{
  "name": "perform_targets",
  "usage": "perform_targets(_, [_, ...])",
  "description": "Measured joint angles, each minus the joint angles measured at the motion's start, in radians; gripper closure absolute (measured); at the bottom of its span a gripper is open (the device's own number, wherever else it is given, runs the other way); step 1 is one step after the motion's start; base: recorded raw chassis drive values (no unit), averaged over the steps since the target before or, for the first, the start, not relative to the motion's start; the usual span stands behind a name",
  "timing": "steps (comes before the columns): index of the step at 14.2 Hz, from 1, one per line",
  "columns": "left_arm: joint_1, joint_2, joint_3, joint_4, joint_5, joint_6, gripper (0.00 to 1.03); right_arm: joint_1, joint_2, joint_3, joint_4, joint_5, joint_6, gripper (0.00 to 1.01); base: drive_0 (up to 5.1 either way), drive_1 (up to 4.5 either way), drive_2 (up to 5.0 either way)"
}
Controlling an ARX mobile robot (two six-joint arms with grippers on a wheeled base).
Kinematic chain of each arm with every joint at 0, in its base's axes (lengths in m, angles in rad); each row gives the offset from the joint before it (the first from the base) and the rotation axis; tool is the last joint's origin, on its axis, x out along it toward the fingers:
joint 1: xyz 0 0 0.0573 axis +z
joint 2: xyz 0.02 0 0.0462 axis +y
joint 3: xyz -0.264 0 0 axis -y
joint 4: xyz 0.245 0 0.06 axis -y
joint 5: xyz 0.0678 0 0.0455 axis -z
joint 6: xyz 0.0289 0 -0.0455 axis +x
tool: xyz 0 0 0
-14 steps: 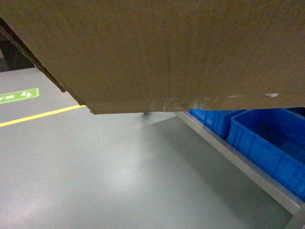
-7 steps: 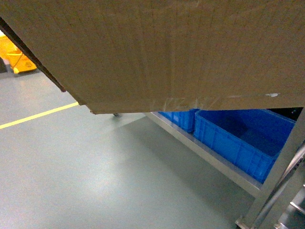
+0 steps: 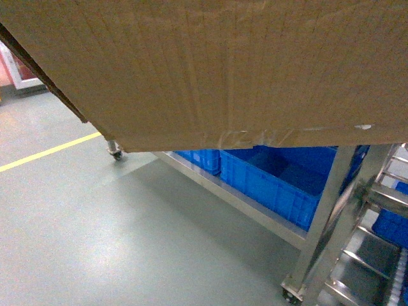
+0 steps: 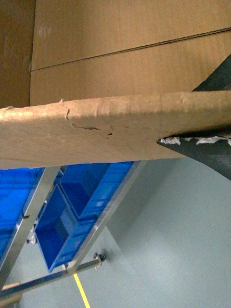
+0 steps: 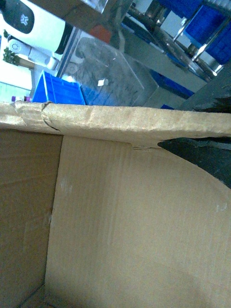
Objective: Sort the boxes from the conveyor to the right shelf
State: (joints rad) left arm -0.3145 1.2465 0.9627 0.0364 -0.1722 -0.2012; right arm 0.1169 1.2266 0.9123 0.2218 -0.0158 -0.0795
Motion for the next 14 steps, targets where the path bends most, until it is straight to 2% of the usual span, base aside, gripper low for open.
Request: perform_targets(14, [0.0,0.0,0.0,0.0,0.0,0.0,1.0,0.0,0.0,0.0,0.0,0.0,0.0,0.97,-1.7,-1.72,-1.7])
